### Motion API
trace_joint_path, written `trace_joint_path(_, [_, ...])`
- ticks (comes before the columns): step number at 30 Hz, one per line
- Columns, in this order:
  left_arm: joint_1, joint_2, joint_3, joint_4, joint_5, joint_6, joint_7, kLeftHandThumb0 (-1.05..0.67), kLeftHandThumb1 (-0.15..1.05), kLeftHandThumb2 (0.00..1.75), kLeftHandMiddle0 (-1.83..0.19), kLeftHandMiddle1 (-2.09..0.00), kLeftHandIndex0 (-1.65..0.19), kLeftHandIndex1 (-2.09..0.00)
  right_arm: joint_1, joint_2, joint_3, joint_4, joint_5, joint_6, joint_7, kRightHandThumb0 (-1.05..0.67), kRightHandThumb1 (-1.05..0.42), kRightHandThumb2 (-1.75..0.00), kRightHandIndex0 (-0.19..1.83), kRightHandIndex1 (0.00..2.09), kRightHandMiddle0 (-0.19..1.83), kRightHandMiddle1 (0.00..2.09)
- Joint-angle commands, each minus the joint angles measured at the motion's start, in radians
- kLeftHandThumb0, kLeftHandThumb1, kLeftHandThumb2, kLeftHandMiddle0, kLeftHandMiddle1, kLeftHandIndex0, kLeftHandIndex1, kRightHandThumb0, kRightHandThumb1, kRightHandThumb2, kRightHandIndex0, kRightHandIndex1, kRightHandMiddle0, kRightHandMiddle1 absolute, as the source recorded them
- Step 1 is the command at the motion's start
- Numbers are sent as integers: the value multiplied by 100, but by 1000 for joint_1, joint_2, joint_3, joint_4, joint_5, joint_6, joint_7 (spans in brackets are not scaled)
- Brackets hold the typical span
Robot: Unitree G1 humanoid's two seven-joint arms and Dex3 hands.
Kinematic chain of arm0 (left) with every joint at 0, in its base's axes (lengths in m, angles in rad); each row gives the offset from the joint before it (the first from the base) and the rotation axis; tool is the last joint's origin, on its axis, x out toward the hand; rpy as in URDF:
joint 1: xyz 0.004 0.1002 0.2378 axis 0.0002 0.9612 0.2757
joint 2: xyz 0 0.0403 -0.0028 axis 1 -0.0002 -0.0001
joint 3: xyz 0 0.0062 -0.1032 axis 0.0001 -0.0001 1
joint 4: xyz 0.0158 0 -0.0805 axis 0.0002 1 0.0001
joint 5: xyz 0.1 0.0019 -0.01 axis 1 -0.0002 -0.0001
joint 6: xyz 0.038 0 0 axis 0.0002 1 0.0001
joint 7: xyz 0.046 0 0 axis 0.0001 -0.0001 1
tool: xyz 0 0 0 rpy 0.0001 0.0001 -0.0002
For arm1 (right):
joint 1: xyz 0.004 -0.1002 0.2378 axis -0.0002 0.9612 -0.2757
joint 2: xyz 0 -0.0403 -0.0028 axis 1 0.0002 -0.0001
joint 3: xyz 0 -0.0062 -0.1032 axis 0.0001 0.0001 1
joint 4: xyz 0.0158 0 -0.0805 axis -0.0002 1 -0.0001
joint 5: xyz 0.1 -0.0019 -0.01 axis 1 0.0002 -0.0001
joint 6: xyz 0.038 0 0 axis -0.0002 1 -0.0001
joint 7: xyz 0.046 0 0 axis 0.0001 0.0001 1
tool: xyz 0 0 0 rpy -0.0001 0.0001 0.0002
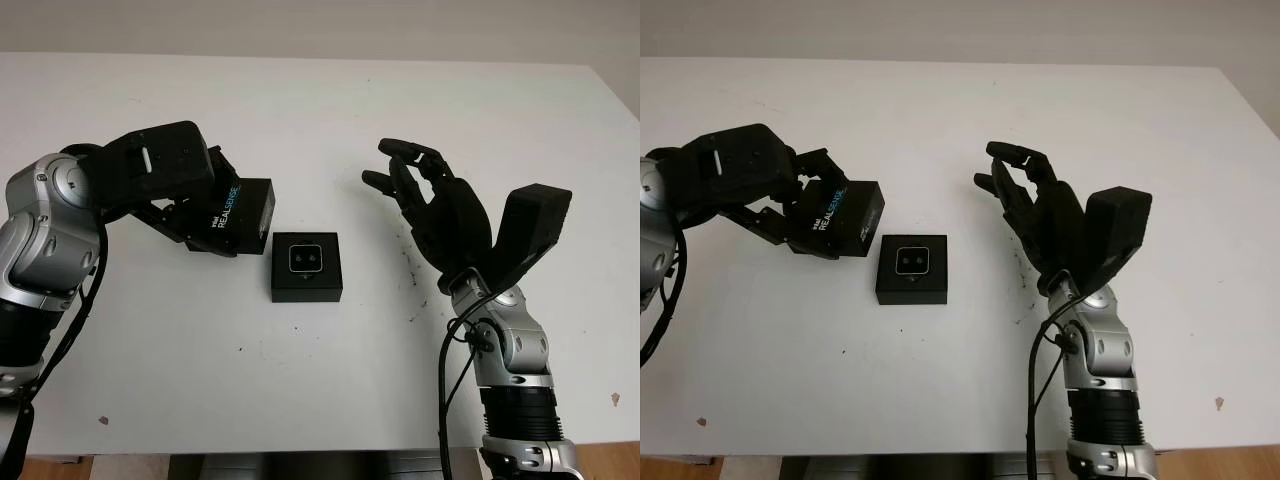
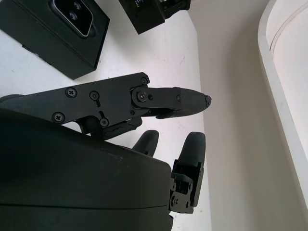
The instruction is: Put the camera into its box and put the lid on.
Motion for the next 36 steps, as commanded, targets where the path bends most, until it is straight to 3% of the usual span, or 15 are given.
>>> trace_joint_path(1, [-27,9,-8,-24,-2,15,-15,-33,105,32,-32,-199,-21,-186,8,5,3,-13,1,-14,0,-47,-105,-31,4,111,-9,135])
trace_joint_path(6, [-31,-24,9,-38,-40,77,-9,-31,105,32,-34,-204,-22,-193,7,11,3,-9,-2,-16,-4,-47,-105,-31,4,110,-7,134])
trace_joint_path(11, [-9,-75,38,-85,-89,163,39,-30,105,33,-27,-186,-20,-179,9,15,2,-5,-1,-26,-2,-47,-105,-30,5,110,-6,135])
trace_joint_path(20, [52,-114,74,-170,-189,237,119,-35,105,38,-19,-188,-11,-181,12,17,4,5,-5,-45,9,-48,-105,-31,4,109,-7,133])
trace_joint_path(29, [98,-105,61,-260,-243,308,178,-34,105,44,4,-195,9,-178,15,22,7,-1,-10,-44,3,-47,-105,-31,5,108,-6,133])
trace_joint_path(36, [95,-66,6,-298,-232,361,183,-31,105,41,7,-185,14,-173,11,29,11,5,-8,-52,0,-48,-105,-30,6,107,-4,133])
